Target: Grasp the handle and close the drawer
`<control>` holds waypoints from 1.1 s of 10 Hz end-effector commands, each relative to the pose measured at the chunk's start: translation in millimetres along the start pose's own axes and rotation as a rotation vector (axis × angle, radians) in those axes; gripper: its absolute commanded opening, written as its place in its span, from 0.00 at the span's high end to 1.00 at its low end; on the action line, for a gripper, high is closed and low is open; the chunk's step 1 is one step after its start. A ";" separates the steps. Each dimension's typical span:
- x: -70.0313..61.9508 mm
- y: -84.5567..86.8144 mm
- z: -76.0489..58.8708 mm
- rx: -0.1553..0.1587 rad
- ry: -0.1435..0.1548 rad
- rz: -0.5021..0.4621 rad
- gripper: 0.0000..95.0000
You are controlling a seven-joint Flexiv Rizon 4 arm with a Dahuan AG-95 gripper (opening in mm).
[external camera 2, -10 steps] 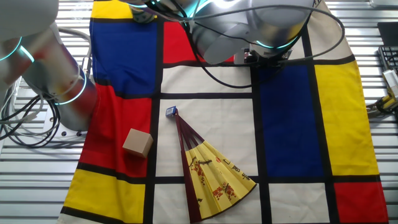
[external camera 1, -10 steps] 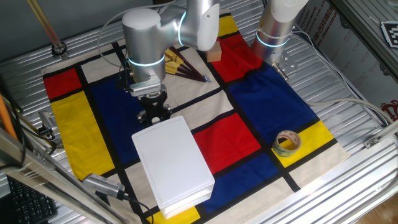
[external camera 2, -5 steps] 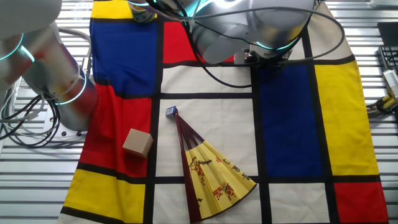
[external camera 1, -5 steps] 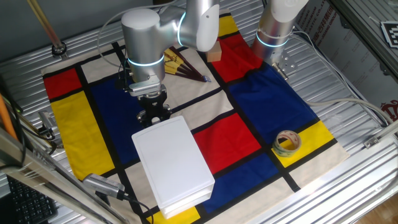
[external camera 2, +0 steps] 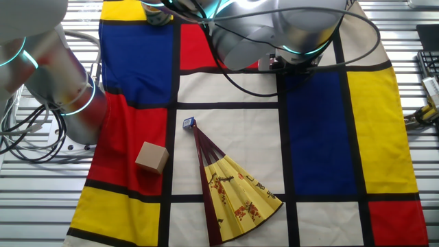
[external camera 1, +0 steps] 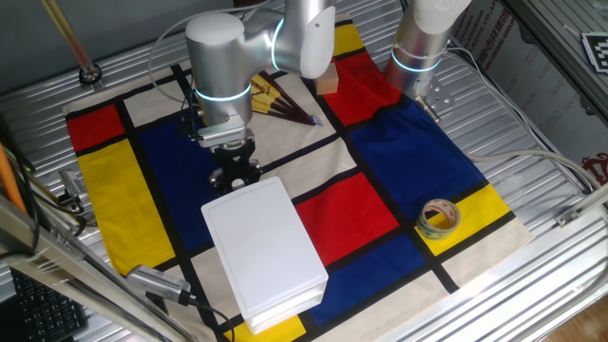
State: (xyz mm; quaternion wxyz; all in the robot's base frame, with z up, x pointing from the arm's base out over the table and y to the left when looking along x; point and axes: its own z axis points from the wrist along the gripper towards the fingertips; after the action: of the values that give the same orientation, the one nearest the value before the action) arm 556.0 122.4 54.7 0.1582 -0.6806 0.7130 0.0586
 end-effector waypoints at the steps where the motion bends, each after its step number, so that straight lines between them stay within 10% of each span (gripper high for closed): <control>1: 0.3 -0.2 -0.3 0.000 0.000 -0.003 0.80; 4: 0.7 -0.2 -0.4 0.000 0.003 -0.010 0.80; 5: 0.7 -0.2 -0.5 0.001 0.003 -0.010 0.60; 11: 1.8 -0.1 -0.9 0.003 0.009 -0.015 0.60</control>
State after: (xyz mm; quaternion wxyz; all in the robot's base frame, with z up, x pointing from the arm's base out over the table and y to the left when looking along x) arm 555.7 120.6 55.4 0.1565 -0.6861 0.7084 0.0542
